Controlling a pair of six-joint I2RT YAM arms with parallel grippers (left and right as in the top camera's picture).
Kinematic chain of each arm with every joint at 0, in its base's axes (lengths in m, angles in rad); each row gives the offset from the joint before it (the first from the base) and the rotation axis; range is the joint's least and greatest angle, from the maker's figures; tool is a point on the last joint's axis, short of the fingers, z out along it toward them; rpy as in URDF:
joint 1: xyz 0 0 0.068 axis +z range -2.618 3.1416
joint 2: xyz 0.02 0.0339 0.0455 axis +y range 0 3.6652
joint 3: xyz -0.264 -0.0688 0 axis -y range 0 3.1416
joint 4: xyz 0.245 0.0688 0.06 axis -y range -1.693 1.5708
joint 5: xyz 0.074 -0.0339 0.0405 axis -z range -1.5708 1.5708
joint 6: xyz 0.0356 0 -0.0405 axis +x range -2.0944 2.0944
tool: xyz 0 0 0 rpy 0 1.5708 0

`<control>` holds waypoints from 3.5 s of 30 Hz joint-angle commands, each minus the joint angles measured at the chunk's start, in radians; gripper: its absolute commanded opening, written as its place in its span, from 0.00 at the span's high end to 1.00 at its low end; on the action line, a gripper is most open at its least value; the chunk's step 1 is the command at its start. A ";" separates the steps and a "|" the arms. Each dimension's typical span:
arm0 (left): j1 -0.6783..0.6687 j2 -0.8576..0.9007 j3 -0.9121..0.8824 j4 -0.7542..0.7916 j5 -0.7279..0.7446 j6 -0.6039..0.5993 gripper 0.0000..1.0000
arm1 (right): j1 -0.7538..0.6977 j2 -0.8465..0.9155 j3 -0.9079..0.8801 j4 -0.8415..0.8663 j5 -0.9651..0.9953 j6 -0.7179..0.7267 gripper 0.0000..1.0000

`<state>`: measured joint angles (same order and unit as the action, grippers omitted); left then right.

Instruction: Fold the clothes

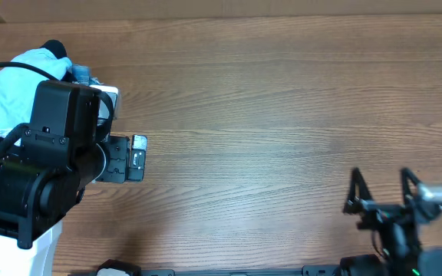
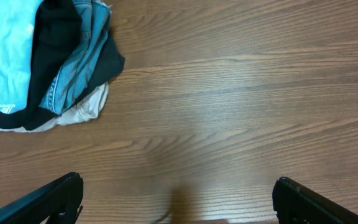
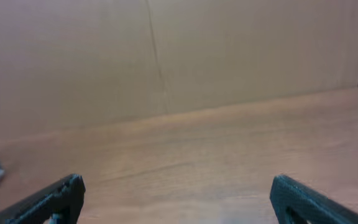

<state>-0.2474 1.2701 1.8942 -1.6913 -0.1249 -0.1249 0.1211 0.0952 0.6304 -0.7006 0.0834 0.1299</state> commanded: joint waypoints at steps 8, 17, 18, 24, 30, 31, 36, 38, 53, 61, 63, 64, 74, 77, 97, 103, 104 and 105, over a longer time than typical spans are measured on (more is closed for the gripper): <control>-0.004 0.000 -0.001 0.002 -0.013 -0.011 0.00 | 0.001 -0.092 -0.555 0.506 0.188 -0.008 0.00; -0.004 0.000 -0.001 0.002 -0.013 -0.011 0.00 | 0.002 -0.081 -0.609 0.602 0.066 -0.048 0.00; -0.004 0.000 -0.001 0.002 -0.013 -0.011 0.00 | 0.002 -0.079 -0.609 0.597 0.030 -0.048 0.00; -0.004 0.000 -0.001 0.002 -0.013 -0.011 0.00 | 0.002 -0.075 -0.609 0.598 -0.011 -0.048 0.00; -0.004 0.000 -0.001 0.002 -0.013 -0.011 0.00 | 0.002 -0.075 -0.609 0.598 -0.011 -0.048 0.00; -0.004 0.000 -0.001 0.007 -0.004 -0.019 0.00 | 0.002 -0.075 -0.609 0.598 -0.011 -0.048 0.00; 0.007 -0.003 -0.034 0.231 -0.033 -0.104 0.00 | 0.002 -0.075 -0.609 0.598 -0.011 -0.048 0.00; 0.020 -0.003 -0.092 0.279 -0.143 -0.105 0.00 | 0.002 -0.075 -0.609 0.598 -0.011 -0.048 0.00; 0.392 -0.699 -1.220 1.125 -0.083 -0.369 0.00 | 0.002 -0.075 -0.609 0.598 -0.011 -0.048 0.00; 0.391 -1.180 -1.710 1.385 -0.003 -0.254 0.00 | 0.002 -0.075 -0.609 0.598 -0.011 -0.048 0.00; 0.391 -1.242 -1.779 1.424 0.014 -0.214 0.00 | 0.002 -0.075 -0.609 0.598 -0.011 -0.048 0.00; 0.391 -1.269 -1.820 1.455 0.024 -0.211 0.00 | 0.002 -0.075 -0.609 0.598 -0.011 -0.048 0.00; 0.333 -1.267 -1.826 1.475 0.081 -0.177 0.00 | 0.002 -0.075 -0.609 0.598 -0.011 -0.048 0.00; 0.333 -1.267 -1.826 1.474 0.093 -0.230 0.00 | 0.002 -0.075 -0.609 0.598 -0.011 -0.048 0.00; 0.332 -1.152 -1.822 1.469 0.761 -0.239 0.00 | 0.002 -0.075 -0.609 0.598 -0.011 -0.048 0.00; 0.332 -1.068 -1.822 1.468 0.874 -0.238 0.00 | 0.002 -0.075 -0.609 0.598 -0.011 -0.048 0.00; 0.332 -1.066 -1.822 1.468 0.874 -0.238 0.00 | 0.002 -0.075 -0.609 0.598 -0.011 -0.048 0.00; 0.332 -1.066 -1.822 1.468 0.874 -0.238 0.00 | 0.002 -0.075 -0.609 0.598 -0.011 -0.048 0.00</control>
<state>0.0910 0.1940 0.0715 -0.2173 0.6559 -0.3454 0.1215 0.0261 0.0231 -0.1059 0.0750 0.0849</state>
